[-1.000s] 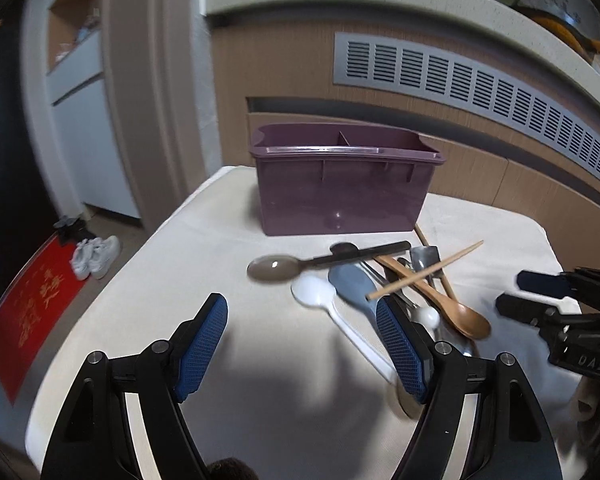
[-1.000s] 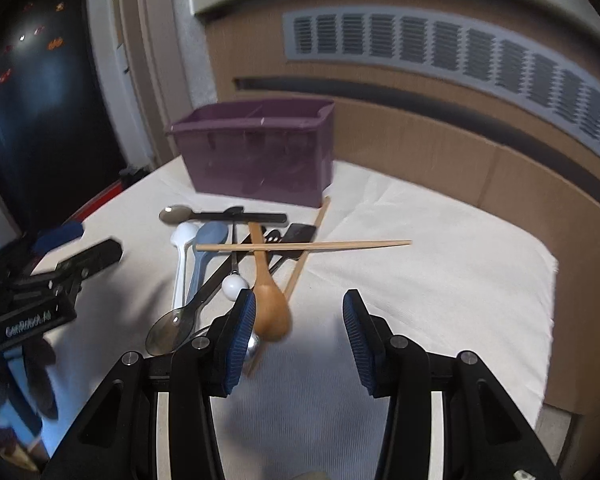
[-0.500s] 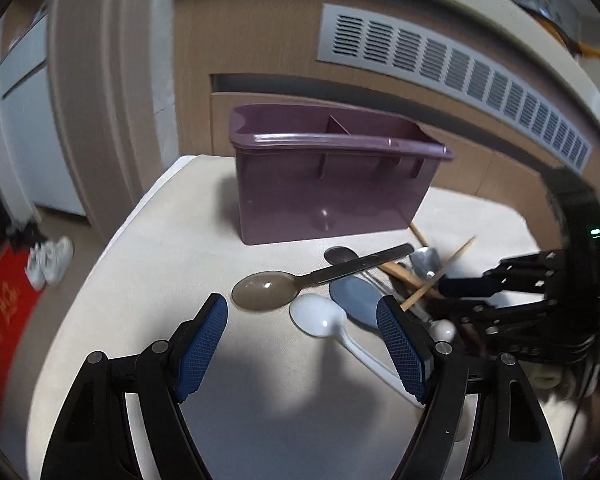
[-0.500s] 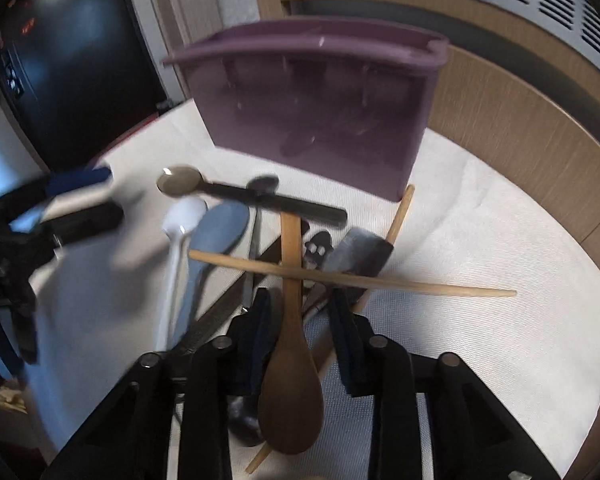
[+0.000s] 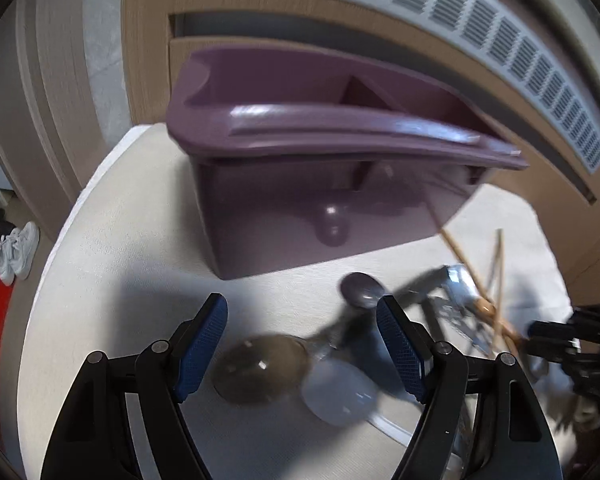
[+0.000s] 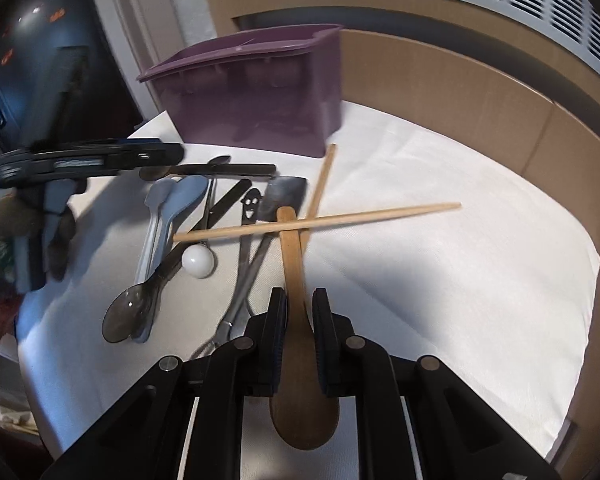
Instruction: Organize utensils
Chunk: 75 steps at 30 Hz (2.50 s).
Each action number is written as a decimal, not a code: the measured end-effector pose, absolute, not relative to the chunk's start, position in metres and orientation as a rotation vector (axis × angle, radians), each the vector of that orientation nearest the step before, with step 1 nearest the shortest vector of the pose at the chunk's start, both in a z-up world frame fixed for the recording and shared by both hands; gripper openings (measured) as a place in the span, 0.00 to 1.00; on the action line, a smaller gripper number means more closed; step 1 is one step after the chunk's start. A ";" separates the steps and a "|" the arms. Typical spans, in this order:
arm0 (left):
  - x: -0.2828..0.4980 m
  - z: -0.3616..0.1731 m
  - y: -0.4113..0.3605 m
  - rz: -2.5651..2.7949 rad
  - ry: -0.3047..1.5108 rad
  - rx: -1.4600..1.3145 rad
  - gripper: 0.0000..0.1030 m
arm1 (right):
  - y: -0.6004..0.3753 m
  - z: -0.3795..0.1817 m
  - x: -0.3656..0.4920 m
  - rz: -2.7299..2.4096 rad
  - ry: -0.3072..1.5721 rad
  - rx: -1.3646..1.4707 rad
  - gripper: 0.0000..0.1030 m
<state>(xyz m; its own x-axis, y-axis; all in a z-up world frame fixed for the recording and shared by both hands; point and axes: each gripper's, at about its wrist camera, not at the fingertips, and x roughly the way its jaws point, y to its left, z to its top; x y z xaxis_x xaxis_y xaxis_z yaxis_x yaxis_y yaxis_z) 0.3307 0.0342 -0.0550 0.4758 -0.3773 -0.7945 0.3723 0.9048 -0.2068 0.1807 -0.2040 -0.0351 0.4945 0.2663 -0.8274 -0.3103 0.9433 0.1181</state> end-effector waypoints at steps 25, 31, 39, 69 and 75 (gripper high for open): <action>0.328 -0.046 -0.003 -0.550 1.107 0.058 0.49 | -0.222 -0.049 0.169 0.359 1.020 0.096 0.24; 0.307 -0.049 0.006 -0.544 1.133 -0.002 0.35 | -0.241 -0.055 0.170 0.421 1.065 0.315 0.32; 0.240 -0.048 0.011 -0.479 1.141 0.007 0.35 | -0.212 -0.047 0.170 0.422 1.079 0.064 0.31; 0.247 -0.052 -0.031 -0.569 1.213 0.215 0.19 | -0.207 -0.024 0.174 0.345 0.986 -0.010 0.10; 0.222 -0.028 -0.006 -0.503 1.019 -0.007 0.12 | -0.201 0.002 0.161 0.396 0.903 0.039 0.10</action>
